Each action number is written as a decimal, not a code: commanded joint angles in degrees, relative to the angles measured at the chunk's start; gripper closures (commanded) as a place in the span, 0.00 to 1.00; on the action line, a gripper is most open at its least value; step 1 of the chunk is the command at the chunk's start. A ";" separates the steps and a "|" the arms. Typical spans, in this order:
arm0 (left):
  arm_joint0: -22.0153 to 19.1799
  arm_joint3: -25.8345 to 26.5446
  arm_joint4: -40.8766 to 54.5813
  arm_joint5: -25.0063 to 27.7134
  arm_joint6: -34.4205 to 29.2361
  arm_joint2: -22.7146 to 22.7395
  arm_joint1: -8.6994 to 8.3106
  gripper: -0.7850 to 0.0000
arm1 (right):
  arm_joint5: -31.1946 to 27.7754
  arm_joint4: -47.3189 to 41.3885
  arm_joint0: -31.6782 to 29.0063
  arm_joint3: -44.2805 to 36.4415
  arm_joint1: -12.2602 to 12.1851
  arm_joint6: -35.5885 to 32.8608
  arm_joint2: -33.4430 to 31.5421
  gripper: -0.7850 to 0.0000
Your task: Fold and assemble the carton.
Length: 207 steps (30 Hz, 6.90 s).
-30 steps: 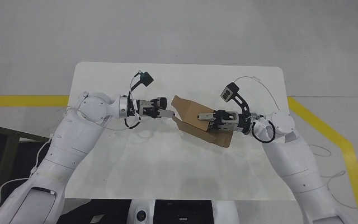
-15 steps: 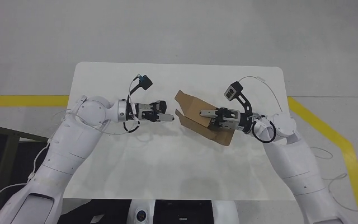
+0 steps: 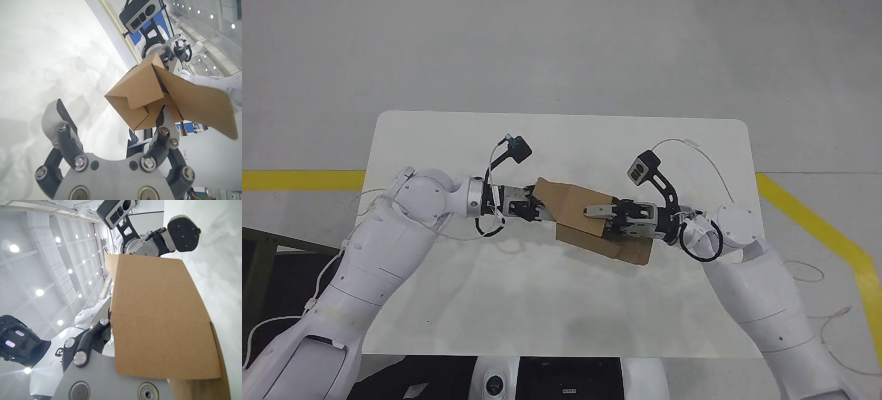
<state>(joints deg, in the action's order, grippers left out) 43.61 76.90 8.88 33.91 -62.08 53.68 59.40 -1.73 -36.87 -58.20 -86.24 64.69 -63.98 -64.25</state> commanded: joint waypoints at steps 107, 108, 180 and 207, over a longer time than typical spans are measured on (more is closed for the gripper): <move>-0.65 -2.87 6.81 -5.85 -1.05 3.96 -0.29 0.00 | -5.28 3.06 -0.75 -4.60 -1.49 -1.07 -2.74 1.00; -0.53 -2.81 6.85 -5.86 -1.08 3.89 -0.27 0.00 | -5.32 3.03 -0.76 -4.62 -1.49 -1.06 -2.75 1.00; 1.89 -3.49 5.30 -5.24 -0.79 6.92 -0.25 0.00 | -6.05 -2.48 -2.33 -2.82 -1.59 -6.63 -3.60 1.00; 1.25 -1.38 5.63 -3.74 -1.75 1.85 1.22 0.00 | -9.36 -4.31 1.57 5.47 -0.89 -13.63 -1.04 1.00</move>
<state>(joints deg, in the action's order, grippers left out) 44.92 75.60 14.47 30.12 -63.85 55.57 60.59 -11.14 -41.16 -56.60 -80.69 63.78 -77.60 -65.33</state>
